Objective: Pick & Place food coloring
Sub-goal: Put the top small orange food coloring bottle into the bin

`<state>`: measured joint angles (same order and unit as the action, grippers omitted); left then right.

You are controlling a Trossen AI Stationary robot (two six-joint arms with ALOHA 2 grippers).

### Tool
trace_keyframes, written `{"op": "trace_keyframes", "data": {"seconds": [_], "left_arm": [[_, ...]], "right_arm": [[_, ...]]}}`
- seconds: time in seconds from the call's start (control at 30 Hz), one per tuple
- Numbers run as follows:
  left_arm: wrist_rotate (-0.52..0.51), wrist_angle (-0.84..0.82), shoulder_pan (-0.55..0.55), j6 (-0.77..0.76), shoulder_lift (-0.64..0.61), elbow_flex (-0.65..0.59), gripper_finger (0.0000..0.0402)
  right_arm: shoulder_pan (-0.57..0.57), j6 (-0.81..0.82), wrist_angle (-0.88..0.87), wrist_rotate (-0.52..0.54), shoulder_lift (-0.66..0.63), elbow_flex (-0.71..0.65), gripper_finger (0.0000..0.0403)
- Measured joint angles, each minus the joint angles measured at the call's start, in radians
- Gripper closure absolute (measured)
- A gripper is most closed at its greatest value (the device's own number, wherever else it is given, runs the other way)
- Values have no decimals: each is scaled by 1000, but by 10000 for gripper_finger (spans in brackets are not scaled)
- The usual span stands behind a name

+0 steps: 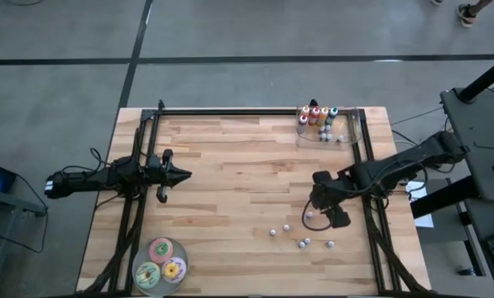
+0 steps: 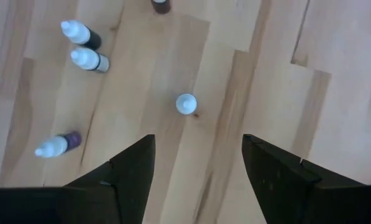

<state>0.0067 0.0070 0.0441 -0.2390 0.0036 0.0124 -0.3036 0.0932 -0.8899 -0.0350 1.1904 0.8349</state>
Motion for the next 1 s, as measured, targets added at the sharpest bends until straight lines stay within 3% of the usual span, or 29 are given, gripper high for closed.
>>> {"op": "trace_keyframes", "data": {"seconds": [0.37,1.0], "left_arm": [[0,0,0,0,0,0,402],[0,0,0,0,0,0,402]], "right_arm": [[-1,14,166,2,0,-140,174],[-48,20,348,4,162,-161,175]]}}
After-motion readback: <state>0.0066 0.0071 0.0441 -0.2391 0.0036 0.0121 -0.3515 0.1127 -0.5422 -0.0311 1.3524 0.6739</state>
